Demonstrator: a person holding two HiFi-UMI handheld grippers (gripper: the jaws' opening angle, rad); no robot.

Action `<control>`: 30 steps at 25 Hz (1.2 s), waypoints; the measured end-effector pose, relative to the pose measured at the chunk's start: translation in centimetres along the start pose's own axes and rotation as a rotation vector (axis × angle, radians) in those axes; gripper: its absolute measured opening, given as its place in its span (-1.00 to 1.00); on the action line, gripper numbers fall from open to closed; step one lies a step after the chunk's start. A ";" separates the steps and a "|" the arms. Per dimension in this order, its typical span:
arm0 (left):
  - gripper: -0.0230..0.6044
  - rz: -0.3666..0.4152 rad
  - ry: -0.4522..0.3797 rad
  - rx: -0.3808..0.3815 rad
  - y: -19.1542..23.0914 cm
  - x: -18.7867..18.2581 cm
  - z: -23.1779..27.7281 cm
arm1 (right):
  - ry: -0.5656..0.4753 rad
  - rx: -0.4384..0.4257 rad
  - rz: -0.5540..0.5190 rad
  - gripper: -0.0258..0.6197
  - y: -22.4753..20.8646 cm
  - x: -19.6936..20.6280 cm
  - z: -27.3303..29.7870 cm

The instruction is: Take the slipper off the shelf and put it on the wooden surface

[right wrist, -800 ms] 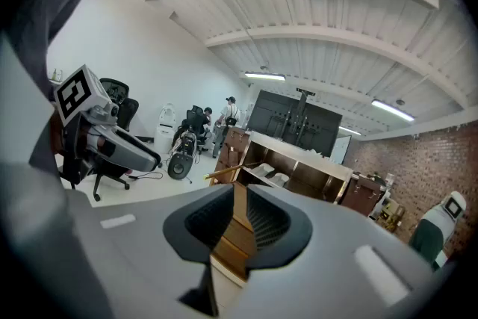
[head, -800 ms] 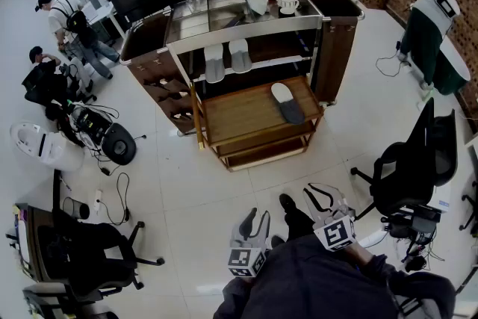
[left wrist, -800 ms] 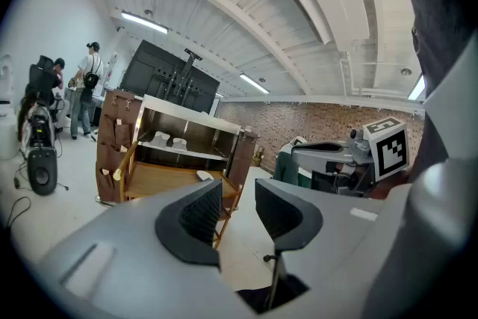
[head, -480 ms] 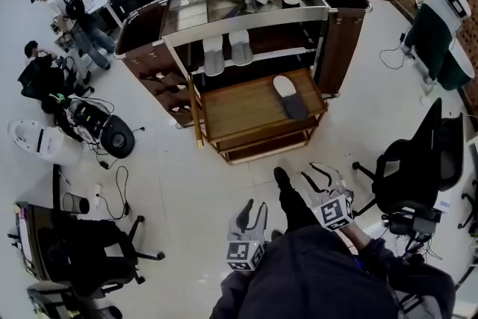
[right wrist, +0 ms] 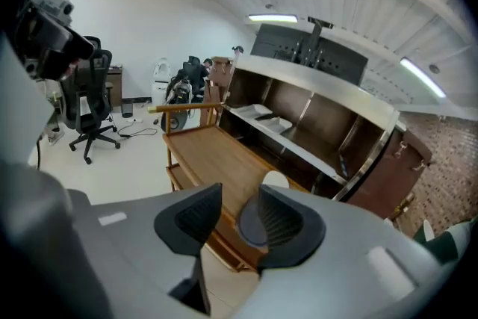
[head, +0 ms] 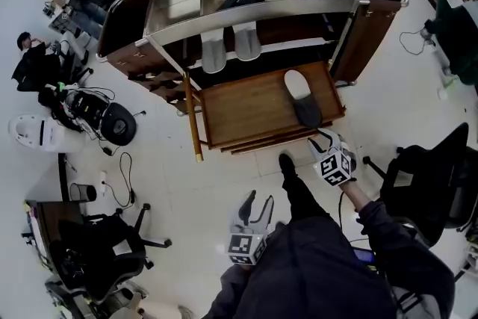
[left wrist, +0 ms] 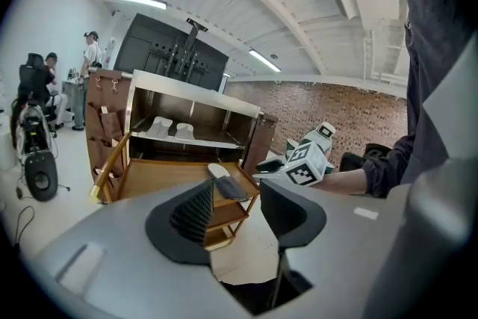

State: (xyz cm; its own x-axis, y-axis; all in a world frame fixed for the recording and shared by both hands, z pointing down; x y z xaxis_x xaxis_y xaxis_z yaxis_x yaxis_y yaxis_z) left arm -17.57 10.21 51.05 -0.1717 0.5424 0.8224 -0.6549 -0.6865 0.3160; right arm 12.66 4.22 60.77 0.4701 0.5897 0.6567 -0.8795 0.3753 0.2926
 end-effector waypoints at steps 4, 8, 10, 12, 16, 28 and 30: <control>-0.28 -0.016 0.032 0.000 1.3 -5.0 6.2 | 0.100 -0.059 0.029 -0.48 -5.2 0.6 9.2; -0.28 -0.027 0.067 -0.026 2.5 -9.5 10.5 | 0.209 -0.148 0.059 -0.48 -6.9 2.4 16.4; -0.28 -0.027 0.078 -0.045 3.4 -10.5 12.1 | 0.258 -0.176 0.045 -0.48 -7.0 3.4 19.1; -0.28 -0.027 0.084 -0.059 4.2 -11.1 13.5 | 0.285 -0.194 0.036 -0.50 -7.1 4.4 21.0; -0.28 -0.044 0.109 -0.059 4.8 -12.4 15.7 | 0.279 -0.232 0.058 -0.81 -7.4 4.7 21.5; -0.28 -0.024 0.078 -0.039 6.3 -14.3 19.8 | -0.074 -0.095 0.199 -0.89 -16.7 -4.5 10.7; -0.28 -0.030 0.068 -0.053 6.8 -14.4 19.8 | -0.119 -0.063 0.187 -0.89 -19.1 -6.7 11.7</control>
State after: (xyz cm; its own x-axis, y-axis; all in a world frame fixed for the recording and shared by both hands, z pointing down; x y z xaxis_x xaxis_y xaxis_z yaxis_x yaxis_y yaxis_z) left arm -4.92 -11.88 50.70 -0.1992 0.5953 0.7784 -0.6984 -0.6435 0.3134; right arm 25.49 -15.29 58.96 0.2845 0.5657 0.7740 -0.9422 0.3139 0.1169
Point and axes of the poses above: the fingertips, and each gripper's own axes: z forward along the fingers, y to its left, x out of its underside, the point moved 10 cm from there along -z, backward along the fingers, and after that the axes turned 5 degrees about y, right-handed, at the moved point
